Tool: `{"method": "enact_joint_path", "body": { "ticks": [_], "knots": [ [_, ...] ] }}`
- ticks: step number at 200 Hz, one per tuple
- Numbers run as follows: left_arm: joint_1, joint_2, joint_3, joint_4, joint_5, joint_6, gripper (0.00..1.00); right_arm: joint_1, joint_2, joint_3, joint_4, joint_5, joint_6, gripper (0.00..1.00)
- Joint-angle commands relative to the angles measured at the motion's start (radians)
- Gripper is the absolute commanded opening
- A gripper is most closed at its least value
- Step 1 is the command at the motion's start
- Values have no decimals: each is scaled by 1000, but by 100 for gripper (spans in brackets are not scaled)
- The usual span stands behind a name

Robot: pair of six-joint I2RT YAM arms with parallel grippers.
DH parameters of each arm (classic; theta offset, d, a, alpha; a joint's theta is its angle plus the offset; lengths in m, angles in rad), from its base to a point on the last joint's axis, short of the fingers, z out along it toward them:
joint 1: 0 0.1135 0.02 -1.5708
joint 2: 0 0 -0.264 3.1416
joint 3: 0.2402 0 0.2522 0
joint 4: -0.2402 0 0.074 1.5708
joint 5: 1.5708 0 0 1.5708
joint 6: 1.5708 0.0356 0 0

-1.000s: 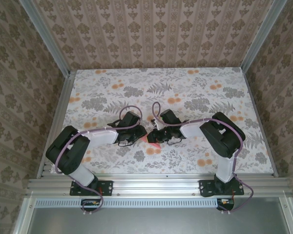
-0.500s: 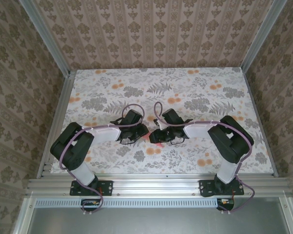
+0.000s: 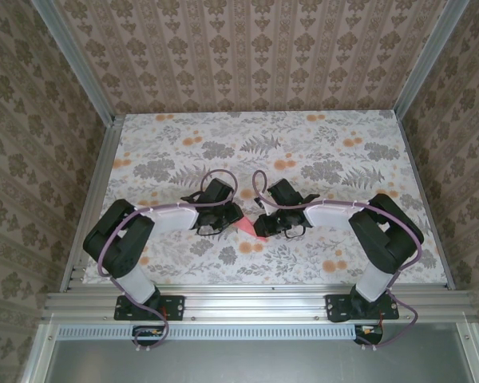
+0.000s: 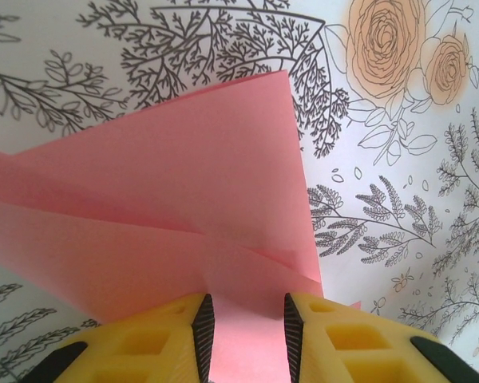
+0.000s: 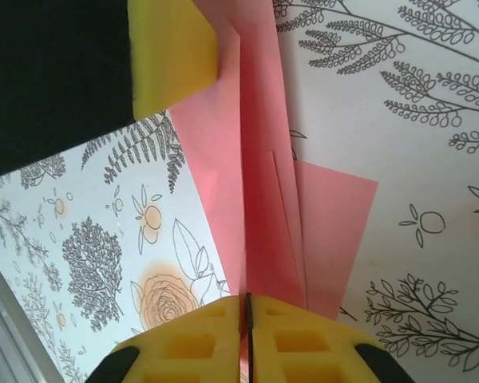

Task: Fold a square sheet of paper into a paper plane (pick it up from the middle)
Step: Fold the wing for the fifth time at the center of the table.

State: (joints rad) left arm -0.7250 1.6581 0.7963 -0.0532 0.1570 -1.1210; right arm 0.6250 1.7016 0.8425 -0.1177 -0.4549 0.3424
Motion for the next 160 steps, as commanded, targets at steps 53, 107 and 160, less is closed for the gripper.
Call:
{"method": "enact_joint_path", "body": {
  "ticks": [53, 107, 160],
  "knots": [
    [4, 42, 29, -86, 3, 47, 32, -24, 35, -11, -42, -28, -6, 4],
    [4, 47, 46, -109, 7, 63, 31, -24, -74, -11, -63, 8, -20, 31],
    [4, 49, 49, -112, 13, 68, 30, 32, -129, -46, -40, 153, -163, 43]
  ]
}}
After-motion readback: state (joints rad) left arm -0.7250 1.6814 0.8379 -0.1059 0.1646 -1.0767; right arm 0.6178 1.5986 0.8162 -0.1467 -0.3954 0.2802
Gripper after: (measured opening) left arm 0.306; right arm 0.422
